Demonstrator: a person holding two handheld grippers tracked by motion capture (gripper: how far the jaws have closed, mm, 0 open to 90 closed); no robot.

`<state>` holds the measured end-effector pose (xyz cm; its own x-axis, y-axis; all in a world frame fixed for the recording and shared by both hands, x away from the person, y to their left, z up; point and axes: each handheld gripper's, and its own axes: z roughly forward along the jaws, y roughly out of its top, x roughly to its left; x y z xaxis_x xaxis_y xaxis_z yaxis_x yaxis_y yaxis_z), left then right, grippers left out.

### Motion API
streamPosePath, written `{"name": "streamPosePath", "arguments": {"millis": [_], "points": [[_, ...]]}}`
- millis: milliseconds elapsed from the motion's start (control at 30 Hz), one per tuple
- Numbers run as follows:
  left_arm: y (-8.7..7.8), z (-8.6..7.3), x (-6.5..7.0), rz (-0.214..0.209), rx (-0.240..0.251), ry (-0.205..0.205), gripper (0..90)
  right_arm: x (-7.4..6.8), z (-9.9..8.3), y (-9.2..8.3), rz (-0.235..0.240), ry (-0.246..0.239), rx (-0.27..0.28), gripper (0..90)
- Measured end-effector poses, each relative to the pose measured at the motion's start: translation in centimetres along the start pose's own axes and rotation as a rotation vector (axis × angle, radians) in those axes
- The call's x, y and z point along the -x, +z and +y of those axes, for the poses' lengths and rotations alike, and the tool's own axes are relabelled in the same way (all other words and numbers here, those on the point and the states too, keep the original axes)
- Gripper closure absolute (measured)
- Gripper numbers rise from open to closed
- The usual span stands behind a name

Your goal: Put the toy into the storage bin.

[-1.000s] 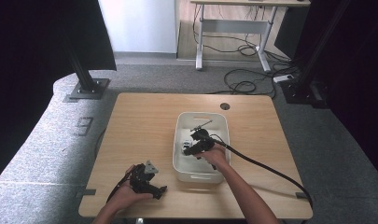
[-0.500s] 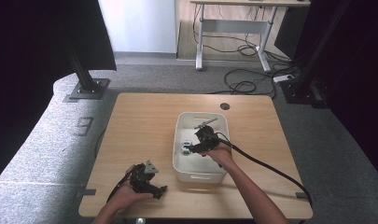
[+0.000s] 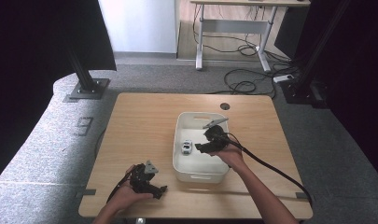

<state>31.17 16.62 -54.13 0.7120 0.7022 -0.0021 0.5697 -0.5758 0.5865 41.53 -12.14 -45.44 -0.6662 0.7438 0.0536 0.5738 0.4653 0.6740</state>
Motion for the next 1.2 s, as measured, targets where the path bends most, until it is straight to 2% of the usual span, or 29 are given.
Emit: {"name": "streamPosePath", "arguments": {"millis": [433, 733, 867, 1200], "points": [[0.0, 0.0, 0.0, 0.001, 0.000, -0.002, 0.0, 1.4, -1.3, -3.2, -0.020, 0.016, 0.062, 34.9], [0.0, 0.0, 0.0, 0.001, -0.001, -0.003, 0.0, 2.7, -3.2, -5.6, -0.054, 0.030, 0.105, 35.5], [0.0, 0.1, 0.0, 0.002, -0.002, -0.003, 0.0, 3.7, -4.0, -6.9, -0.081, 0.052, 0.130, 36.0], [0.1, 0.1, 0.1, 0.003, 0.000, -0.005, 0.0, 5.2, -6.6, -9.4, -0.100, 0.093, 0.202, 35.9]]}}
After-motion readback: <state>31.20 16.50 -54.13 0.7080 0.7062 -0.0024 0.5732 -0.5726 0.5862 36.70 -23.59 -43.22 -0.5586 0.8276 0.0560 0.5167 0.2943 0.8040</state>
